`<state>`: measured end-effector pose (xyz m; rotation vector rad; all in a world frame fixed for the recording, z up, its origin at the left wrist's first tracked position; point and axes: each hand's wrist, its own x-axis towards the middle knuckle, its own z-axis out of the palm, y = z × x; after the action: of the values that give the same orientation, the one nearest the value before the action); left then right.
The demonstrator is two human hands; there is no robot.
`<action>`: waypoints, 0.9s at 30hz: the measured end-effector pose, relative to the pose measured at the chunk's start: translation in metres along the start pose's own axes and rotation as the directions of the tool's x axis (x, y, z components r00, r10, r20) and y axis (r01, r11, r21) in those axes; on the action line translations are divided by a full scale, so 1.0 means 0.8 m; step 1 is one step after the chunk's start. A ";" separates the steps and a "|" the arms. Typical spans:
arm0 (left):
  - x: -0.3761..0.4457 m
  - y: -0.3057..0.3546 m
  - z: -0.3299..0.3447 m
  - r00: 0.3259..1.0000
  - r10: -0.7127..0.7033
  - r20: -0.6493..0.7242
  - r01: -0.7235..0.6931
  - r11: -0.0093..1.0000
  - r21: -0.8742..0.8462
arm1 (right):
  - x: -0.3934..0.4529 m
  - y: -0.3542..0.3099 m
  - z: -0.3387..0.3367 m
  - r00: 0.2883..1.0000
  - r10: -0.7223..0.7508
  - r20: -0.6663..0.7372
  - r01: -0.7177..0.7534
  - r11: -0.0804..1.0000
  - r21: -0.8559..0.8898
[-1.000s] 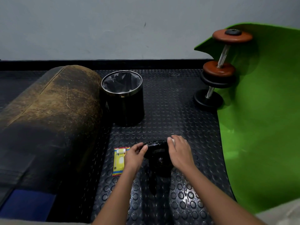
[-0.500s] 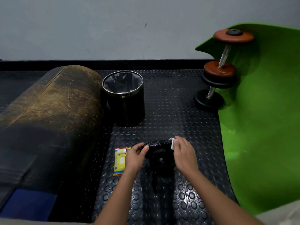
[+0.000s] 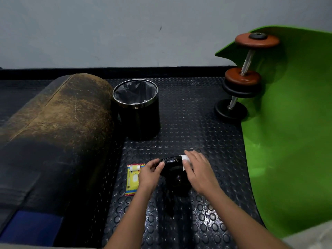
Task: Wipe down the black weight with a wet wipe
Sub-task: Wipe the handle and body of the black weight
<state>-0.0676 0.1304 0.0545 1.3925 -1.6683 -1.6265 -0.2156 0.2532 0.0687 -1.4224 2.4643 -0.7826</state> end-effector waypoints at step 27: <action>0.003 -0.005 0.000 1.000 -0.006 0.002 0.006 1.000 -0.009 | 0.013 -0.002 0.014 0.982 0.179 -0.063 -0.171 0.979 0.112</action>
<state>-0.0670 0.1290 0.0498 1.3936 -1.6568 -1.6371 -0.2153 0.2396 0.0616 -1.1419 2.5171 -0.9259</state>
